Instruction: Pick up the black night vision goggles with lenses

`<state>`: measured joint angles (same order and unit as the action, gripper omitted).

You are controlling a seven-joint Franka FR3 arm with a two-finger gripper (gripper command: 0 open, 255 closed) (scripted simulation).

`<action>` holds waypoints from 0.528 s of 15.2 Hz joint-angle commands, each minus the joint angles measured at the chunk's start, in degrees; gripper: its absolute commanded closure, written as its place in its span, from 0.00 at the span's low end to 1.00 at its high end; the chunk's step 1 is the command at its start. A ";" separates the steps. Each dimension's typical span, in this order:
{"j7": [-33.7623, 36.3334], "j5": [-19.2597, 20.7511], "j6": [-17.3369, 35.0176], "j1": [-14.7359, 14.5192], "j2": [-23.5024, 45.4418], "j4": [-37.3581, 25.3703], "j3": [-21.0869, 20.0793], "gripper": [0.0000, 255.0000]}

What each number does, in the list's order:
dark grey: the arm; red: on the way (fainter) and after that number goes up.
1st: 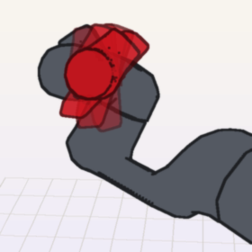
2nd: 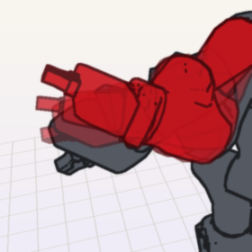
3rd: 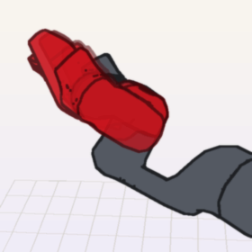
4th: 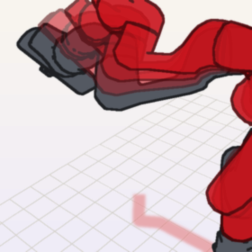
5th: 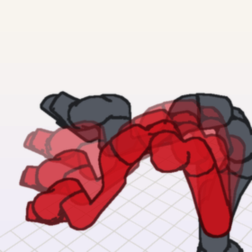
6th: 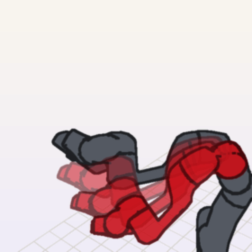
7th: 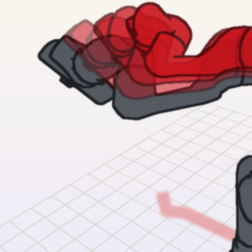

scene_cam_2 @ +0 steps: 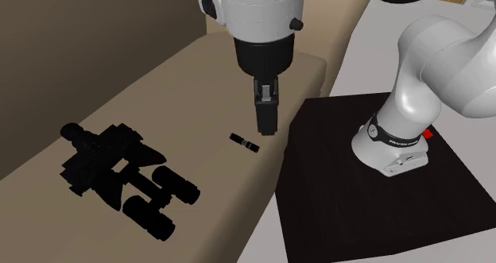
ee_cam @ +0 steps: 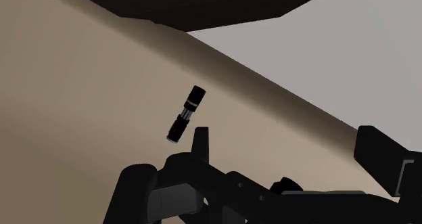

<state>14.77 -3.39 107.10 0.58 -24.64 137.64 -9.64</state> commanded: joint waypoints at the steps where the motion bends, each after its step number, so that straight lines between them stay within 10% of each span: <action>1: 3.70 -0.06 3.37 0.28 3.43 -0.99 -1.41 0.00; 8: 16.20 3.17 13.61 1.64 18.11 -7.85 -4.75 0.00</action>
<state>28.78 -0.85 119.39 2.13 -8.76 131.11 -13.88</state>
